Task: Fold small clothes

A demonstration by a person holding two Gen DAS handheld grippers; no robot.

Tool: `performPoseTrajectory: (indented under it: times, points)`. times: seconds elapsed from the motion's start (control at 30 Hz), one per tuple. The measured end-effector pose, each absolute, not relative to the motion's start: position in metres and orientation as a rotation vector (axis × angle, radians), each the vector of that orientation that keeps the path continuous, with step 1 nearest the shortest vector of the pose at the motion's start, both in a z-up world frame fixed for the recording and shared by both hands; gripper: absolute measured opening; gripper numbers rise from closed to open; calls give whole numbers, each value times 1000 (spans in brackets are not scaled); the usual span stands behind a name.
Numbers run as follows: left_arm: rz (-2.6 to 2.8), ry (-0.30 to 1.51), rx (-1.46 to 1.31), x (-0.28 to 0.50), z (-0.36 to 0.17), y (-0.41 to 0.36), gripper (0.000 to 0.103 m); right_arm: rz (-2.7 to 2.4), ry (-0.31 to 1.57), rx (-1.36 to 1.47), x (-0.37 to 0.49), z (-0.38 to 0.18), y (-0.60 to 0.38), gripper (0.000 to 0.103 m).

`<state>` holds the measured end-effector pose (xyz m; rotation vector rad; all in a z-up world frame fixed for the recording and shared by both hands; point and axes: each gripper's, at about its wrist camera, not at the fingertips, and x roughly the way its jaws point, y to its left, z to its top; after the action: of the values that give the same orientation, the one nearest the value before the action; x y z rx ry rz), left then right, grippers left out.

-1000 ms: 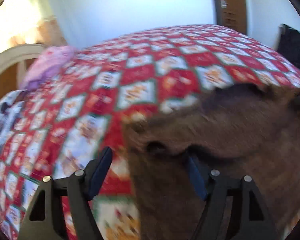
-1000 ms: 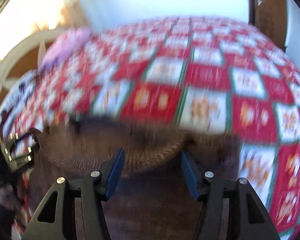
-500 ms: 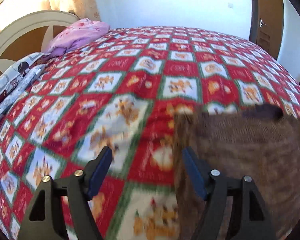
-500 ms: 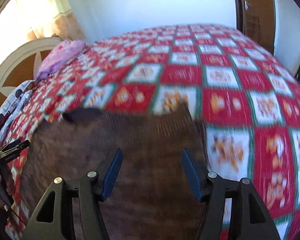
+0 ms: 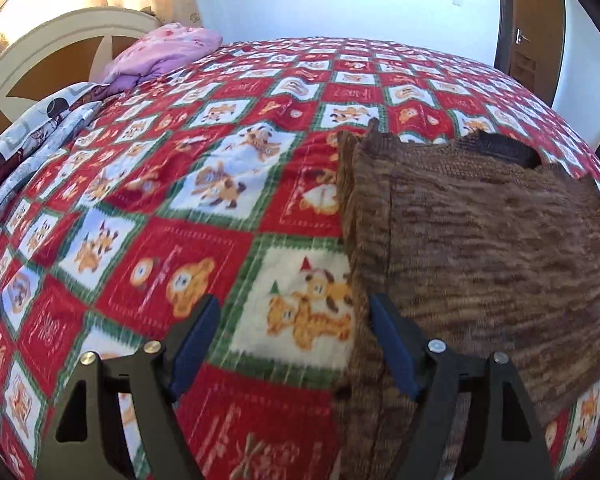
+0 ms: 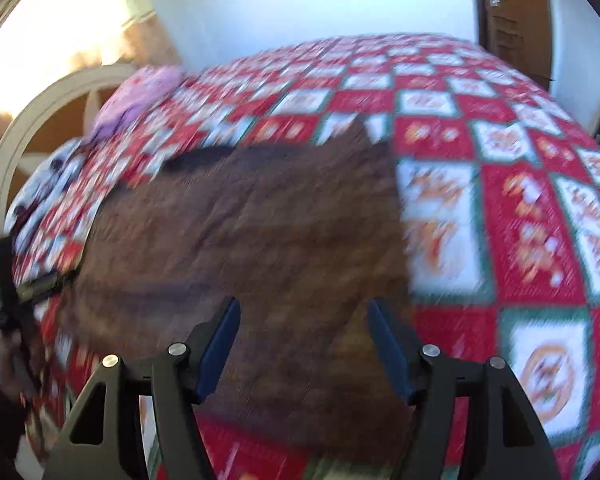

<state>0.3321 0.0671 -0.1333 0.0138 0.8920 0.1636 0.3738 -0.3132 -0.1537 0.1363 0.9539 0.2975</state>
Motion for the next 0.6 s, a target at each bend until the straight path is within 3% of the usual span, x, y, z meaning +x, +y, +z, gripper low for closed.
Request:
performPoseTrajectory:
  times: [0.2, 0.6]
  points:
    - [151, 887, 31, 307, -140, 63, 88, 266, 955, -64, 336, -169, -289, 67]
    - [141, 896, -21, 288, -148, 75, 97, 277, 895, -29, 358, -151, -251, 67]
